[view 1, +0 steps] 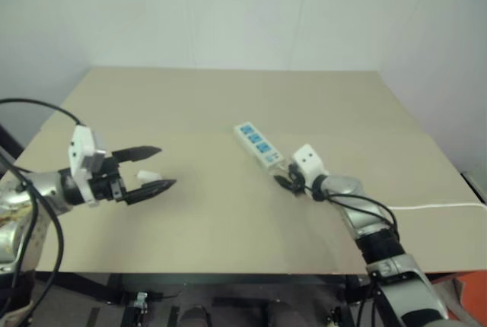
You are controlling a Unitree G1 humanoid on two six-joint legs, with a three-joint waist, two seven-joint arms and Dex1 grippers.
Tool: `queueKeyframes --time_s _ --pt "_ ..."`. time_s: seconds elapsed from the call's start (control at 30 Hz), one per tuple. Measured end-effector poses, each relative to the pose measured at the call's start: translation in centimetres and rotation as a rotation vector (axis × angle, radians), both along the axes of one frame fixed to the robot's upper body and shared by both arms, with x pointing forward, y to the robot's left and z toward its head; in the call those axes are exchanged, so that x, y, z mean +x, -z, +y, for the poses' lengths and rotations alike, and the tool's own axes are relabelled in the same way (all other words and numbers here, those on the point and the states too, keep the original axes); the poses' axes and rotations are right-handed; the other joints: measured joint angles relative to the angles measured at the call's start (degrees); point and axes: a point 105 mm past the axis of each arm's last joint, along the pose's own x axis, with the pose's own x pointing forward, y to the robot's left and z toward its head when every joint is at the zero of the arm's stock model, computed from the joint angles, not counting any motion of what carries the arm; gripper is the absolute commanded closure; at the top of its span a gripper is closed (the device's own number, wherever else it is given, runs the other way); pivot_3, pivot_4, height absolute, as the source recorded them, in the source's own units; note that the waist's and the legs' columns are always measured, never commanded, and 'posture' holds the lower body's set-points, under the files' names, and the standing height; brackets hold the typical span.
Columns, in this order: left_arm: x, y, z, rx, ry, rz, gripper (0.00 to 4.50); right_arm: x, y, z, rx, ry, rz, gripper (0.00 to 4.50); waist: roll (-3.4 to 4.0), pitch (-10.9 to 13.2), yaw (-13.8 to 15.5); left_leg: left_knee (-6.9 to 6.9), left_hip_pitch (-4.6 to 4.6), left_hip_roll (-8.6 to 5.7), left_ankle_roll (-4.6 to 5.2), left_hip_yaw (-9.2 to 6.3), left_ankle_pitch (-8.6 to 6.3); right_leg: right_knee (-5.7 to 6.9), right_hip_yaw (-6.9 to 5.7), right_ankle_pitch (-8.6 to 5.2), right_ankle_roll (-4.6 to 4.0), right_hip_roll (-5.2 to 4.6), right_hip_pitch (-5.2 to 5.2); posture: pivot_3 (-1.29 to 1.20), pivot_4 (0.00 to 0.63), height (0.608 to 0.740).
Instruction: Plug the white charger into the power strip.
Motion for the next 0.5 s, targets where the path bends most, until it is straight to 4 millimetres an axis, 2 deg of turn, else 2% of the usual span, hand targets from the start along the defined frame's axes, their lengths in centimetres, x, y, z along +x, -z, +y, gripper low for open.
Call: queueKeyframes --time_s 0.17,0.2,0.33,0.47,0.5 --pt "-0.1 0.2 0.0 0.001 -0.002 0.008 0.0 -0.7 0.0 -0.1 0.024 -0.048 0.032 4.36 0.0 0.0 0.0 -0.01 0.02 0.02 0.0 -0.01 0.0 0.01 -0.01 0.0 0.0 0.02 0.0 0.0 0.15 0.74" --pt "-0.1 0.2 0.0 0.002 -0.001 0.007 0.0 -0.8 0.1 0.1 0.029 -0.059 0.038 4.49 0.0 0.0 -0.1 -0.01 0.02 0.03 0.0 -0.01 0.0 0.01 -0.01 0.0 0.0 0.03 0.0 0.0 0.15 0.74" --pt "-0.1 0.2 0.0 0.003 0.002 0.005 0.0 -2.1 0.3 0.9 0.053 -0.151 0.038 4.49 0.0 0.0 -0.4 -0.04 0.04 0.08 0.0 0.0 0.0 0.01 0.01 0.0 0.0 0.08 -0.01 0.0 0.15 0.74" --pt "-0.2 0.1 -0.2 0.005 0.007 0.002 0.0 -5.1 0.9 2.4 0.111 -0.334 0.007 4.49 0.0 0.0 -0.5 -0.07 0.0 0.08 0.0 0.01 0.0 0.0 0.02 -0.01 0.01 0.08 -0.04 0.0 0.15 0.74" --pt "-0.2 0.1 -0.2 0.005 0.011 0.002 0.0 -6.0 1.0 2.6 0.103 -0.393 -0.004 4.16 0.0 0.0 -0.5 -0.05 0.01 0.07 0.0 0.03 0.0 -0.01 0.02 -0.01 0.01 0.07 -0.04 0.0 0.15 0.74"
